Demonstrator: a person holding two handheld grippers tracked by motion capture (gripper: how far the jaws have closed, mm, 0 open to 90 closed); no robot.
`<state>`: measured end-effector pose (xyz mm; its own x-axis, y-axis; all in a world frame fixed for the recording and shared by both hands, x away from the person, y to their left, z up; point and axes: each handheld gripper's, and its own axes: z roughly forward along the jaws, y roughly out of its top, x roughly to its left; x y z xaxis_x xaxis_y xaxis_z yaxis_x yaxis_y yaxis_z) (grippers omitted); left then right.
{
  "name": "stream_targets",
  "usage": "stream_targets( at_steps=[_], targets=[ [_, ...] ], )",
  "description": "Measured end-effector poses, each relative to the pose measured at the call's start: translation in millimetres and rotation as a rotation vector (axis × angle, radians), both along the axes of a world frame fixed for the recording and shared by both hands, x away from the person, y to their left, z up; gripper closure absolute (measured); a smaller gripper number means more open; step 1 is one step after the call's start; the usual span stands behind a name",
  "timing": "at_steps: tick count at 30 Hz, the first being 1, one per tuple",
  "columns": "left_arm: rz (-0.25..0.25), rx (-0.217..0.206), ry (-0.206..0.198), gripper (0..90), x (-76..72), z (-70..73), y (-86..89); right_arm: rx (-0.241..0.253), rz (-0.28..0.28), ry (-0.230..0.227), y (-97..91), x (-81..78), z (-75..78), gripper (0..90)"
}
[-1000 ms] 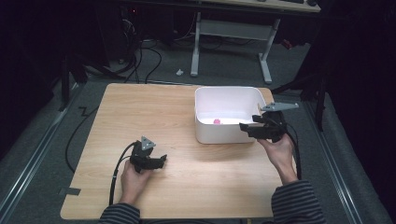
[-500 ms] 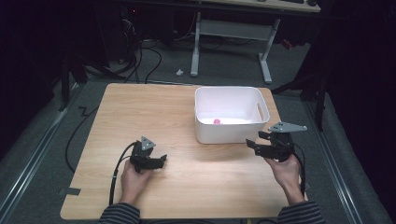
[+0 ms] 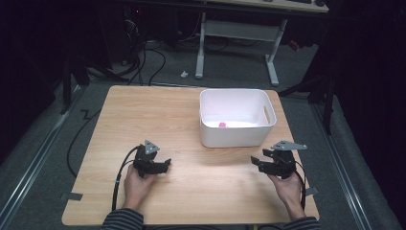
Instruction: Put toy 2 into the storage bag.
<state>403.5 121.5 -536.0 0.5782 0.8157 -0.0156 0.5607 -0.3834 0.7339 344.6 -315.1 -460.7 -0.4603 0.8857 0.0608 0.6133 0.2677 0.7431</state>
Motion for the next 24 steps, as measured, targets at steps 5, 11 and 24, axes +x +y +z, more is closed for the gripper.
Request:
stream_targets(
  at_steps=[5,11,24],
  targets=[
    [0.0,0.001,0.0,20.2,0.0,0.0,0.0,-0.013,-0.013,0.028,-1.5,1.2,-26.3,37.8],
    [0.0,0.0,0.0,20.2,0.0,0.0,0.0,-0.061,-0.035,0.045,-4.0,5.0,-54.3,37.4],
    [0.002,-0.002,-0.001,20.2,-0.1,-0.1,-0.2,-0.086,-0.016,-0.004,-4.2,8.2,-69.7,30.5]
  ],
)
